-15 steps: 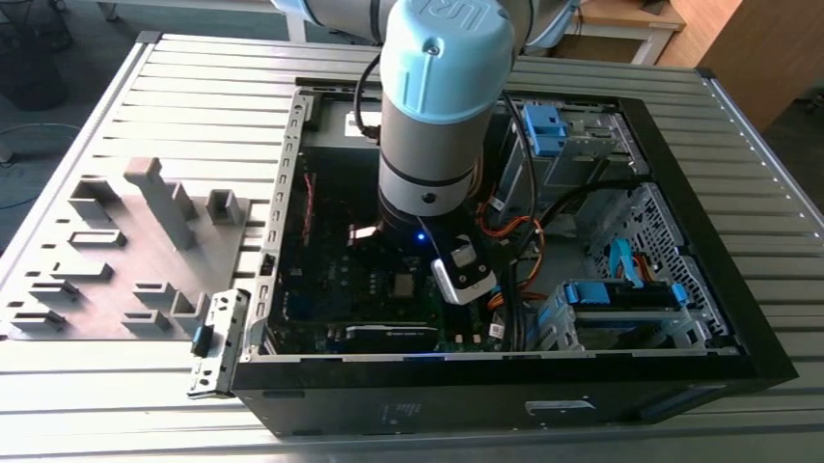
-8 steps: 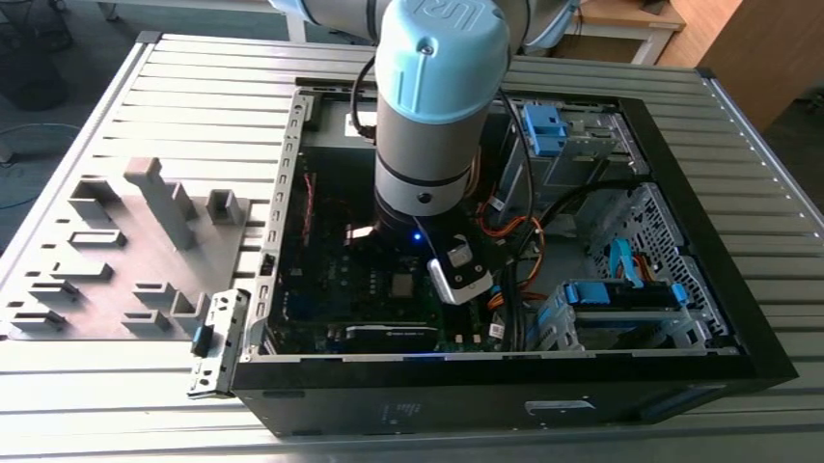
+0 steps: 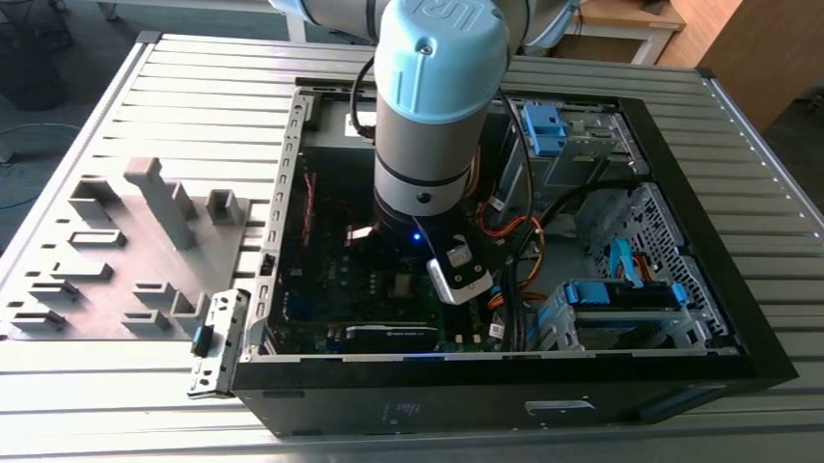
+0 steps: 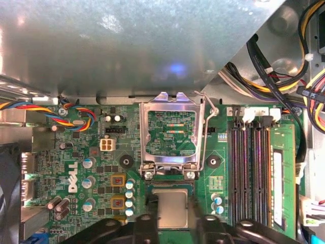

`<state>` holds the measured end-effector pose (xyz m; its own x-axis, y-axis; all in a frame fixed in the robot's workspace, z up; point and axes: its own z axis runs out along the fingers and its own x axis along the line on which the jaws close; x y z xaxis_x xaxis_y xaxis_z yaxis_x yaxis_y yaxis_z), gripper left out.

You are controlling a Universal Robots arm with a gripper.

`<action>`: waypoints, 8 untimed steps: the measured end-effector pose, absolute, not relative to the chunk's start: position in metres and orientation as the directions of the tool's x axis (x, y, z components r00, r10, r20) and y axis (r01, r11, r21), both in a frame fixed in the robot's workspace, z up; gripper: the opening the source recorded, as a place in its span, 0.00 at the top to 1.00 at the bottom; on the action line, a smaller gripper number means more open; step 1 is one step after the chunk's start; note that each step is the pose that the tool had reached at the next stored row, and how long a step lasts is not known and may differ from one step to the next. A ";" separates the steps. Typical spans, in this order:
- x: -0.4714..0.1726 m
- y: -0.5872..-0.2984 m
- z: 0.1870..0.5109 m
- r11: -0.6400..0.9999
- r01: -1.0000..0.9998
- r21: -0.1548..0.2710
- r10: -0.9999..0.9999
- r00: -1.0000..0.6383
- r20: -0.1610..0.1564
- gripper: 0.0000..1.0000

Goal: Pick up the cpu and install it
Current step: 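Place the cpu into insertion slot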

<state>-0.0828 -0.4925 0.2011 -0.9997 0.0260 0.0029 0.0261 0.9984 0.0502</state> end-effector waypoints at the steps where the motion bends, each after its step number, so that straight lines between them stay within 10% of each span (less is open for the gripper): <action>1: -0.083 -0.492 0.201 0.998 0.026 0.050 0.026 -1.000 0.003 0.67; 8: -0.083 -0.492 0.201 0.998 0.026 0.050 0.026 -1.000 0.003 0.89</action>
